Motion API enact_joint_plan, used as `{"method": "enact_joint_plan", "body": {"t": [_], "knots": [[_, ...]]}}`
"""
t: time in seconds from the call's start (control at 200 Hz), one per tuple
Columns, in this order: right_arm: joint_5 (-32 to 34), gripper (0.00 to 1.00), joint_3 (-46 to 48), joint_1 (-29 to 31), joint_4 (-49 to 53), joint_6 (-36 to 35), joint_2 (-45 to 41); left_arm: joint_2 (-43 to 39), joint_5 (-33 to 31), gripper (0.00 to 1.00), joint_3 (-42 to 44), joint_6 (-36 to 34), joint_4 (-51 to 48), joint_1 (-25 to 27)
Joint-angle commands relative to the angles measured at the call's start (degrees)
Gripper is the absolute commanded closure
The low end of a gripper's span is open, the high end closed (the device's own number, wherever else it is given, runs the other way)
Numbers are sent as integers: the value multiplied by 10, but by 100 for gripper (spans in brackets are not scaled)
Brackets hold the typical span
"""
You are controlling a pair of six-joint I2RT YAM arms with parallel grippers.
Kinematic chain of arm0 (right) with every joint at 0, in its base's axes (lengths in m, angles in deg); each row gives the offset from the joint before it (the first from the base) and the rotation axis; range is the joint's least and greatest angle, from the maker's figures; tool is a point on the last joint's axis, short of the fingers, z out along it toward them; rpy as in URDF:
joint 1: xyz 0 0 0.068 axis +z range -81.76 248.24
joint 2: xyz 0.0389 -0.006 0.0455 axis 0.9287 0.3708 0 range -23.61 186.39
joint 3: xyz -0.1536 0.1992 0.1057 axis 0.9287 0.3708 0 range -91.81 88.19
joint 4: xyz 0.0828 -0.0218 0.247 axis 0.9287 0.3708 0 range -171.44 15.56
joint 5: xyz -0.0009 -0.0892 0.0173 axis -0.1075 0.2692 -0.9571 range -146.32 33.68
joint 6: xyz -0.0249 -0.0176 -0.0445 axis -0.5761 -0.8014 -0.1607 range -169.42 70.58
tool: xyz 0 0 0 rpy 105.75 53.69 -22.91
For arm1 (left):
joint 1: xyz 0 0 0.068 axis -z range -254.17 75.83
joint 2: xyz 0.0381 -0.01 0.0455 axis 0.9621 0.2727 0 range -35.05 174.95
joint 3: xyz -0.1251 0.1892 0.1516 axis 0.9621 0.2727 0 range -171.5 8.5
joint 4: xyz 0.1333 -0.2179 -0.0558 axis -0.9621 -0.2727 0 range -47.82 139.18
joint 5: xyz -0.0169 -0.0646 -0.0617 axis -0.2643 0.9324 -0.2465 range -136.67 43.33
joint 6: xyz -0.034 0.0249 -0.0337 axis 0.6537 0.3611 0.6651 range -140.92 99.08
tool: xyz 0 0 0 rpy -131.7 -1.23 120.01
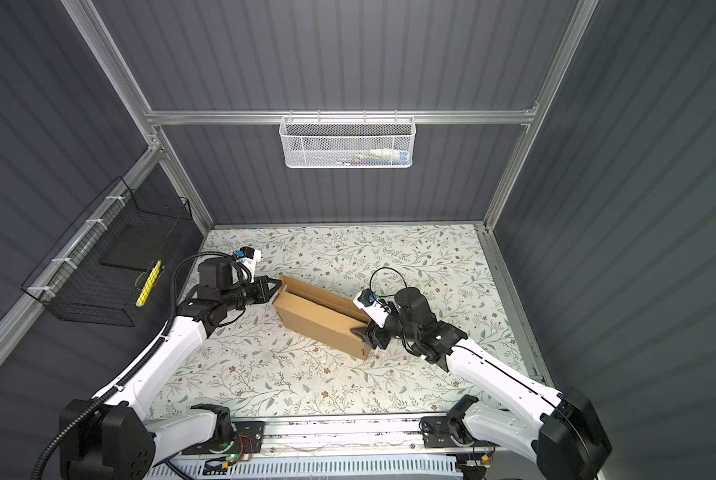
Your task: Fold the paper box
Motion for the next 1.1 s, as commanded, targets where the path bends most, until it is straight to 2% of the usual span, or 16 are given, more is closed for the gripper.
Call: {"method": "enact_joint_plan", "body": {"t": [0.0, 0.19, 0.45, 0.595, 1.096], "knots": [[2, 33, 5, 0, 13, 1, 4, -4, -7, 98, 12, 9, -3, 2], [-1, 35, 8, 1, 12, 5, 11, -5, -9, 98, 16, 13, 1, 2], [-13, 29, 10, 0, 11, 9, 7, -4, -10, 99, 16, 14, 2, 3], [-17, 29, 10, 1, 10, 9, 11, -2, -8, 99, 15, 15, 4, 4], [-26, 57, 19, 1, 6, 12, 25, -2, -11, 100, 14, 15, 1, 4]]}}
